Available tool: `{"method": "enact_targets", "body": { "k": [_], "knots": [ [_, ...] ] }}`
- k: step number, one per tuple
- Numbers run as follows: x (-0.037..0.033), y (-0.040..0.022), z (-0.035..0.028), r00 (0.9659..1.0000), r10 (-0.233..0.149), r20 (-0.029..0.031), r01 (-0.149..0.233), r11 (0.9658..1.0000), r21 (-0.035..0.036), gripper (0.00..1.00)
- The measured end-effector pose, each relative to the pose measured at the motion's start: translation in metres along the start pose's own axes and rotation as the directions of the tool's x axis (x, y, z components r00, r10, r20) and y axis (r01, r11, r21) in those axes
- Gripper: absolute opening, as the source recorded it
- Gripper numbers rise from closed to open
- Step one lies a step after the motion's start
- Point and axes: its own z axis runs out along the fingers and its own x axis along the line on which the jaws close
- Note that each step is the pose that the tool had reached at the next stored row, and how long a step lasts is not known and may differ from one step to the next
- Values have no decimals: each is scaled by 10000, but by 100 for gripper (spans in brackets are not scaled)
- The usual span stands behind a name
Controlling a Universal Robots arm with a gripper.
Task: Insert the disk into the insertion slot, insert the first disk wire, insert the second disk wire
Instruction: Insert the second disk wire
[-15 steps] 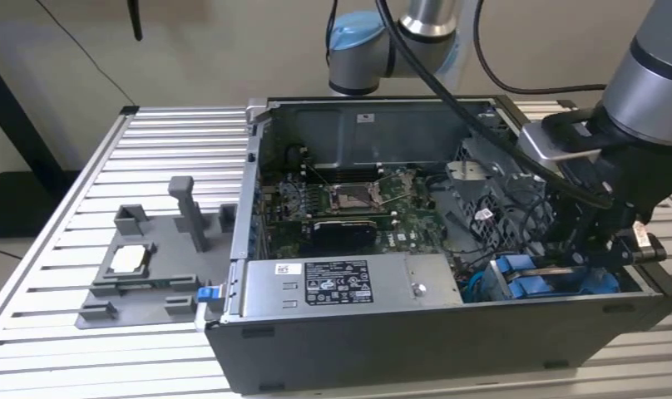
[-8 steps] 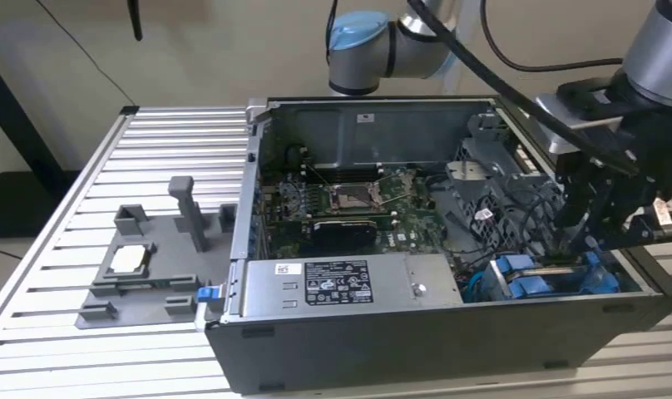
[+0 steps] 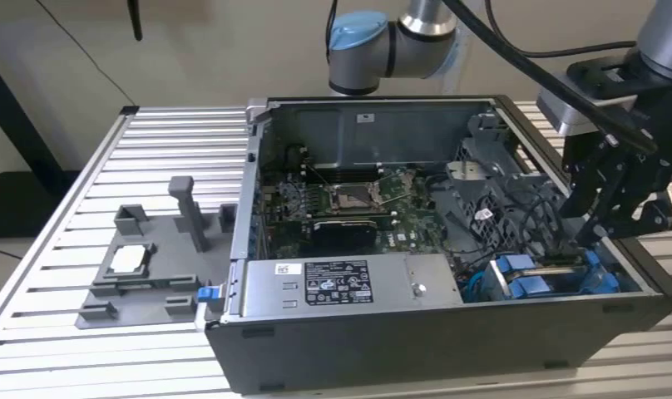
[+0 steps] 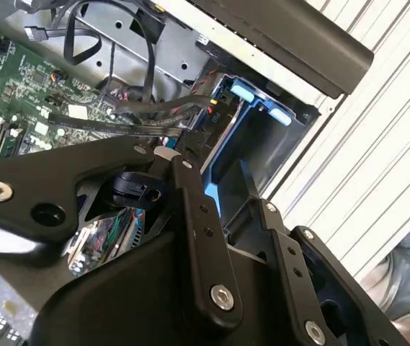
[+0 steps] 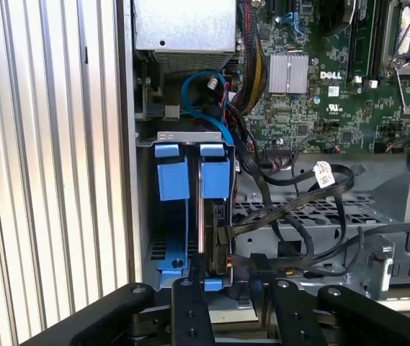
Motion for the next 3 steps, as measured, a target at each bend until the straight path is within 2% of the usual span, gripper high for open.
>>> {"method": "enact_targets", "body": {
  "k": [3],
  "knots": [
    [0, 0, -1, 10000, 0, 1, 0, 10000, 0, 38]
  ]
}}
